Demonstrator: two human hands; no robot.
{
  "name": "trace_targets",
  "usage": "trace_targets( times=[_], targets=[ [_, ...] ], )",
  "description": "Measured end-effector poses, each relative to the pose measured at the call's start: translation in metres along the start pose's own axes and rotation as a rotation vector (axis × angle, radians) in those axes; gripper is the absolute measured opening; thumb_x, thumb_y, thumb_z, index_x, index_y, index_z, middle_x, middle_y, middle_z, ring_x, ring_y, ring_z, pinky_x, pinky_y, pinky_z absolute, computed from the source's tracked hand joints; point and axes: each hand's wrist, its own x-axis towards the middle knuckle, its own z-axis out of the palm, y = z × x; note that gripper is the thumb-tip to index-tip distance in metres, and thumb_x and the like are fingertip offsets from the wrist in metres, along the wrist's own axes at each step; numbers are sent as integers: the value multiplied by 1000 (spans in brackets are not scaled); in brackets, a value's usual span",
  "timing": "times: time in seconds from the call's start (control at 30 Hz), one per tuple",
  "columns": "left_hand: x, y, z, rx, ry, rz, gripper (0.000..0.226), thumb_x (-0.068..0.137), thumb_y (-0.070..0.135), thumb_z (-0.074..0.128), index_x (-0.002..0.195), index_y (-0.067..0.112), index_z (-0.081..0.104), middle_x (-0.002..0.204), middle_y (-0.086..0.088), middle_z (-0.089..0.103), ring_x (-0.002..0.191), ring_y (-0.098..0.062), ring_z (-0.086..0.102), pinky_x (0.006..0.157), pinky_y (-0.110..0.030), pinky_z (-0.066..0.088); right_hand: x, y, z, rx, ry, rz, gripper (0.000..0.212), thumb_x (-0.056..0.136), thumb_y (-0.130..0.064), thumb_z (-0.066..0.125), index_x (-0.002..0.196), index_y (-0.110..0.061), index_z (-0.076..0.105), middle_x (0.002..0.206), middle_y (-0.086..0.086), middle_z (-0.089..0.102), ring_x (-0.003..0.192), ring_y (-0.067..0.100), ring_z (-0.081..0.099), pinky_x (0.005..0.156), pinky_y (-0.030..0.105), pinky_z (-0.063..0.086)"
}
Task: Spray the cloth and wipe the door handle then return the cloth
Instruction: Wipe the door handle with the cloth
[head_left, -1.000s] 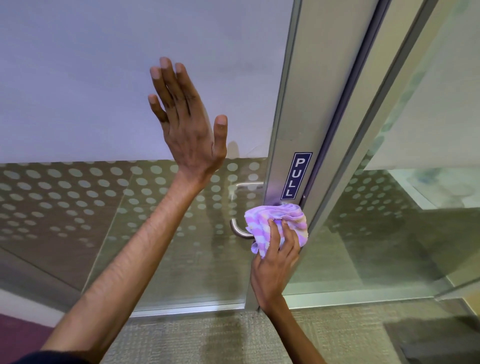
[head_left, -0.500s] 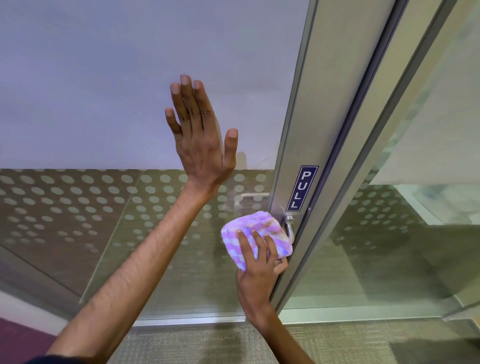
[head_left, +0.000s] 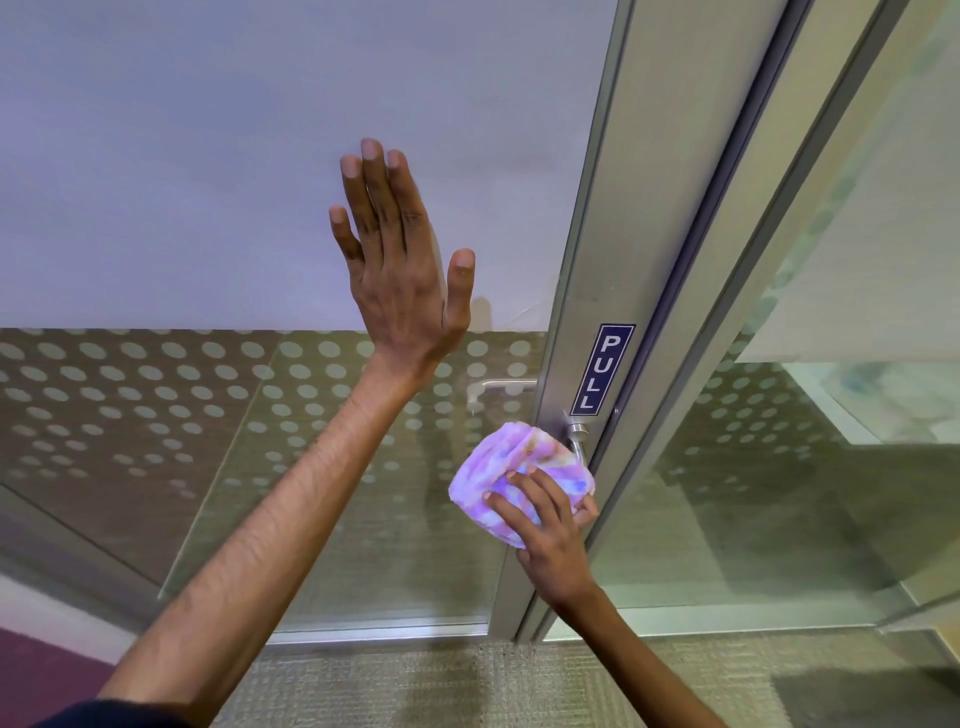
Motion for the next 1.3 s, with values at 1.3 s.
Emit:
trace_targets(
  times=[1.3],
  targets=[
    [-134, 100, -95, -738, -666, -39, 63, 100, 28, 36, 154, -3, 24, 166, -9, 15, 157, -16, 2, 129, -42, 11, -46, -40, -121, 326, 346, 801, 83, 57, 5, 40, 134, -18, 58, 137, -4, 61, 125, 16, 55, 103, 30, 43]
  ],
)
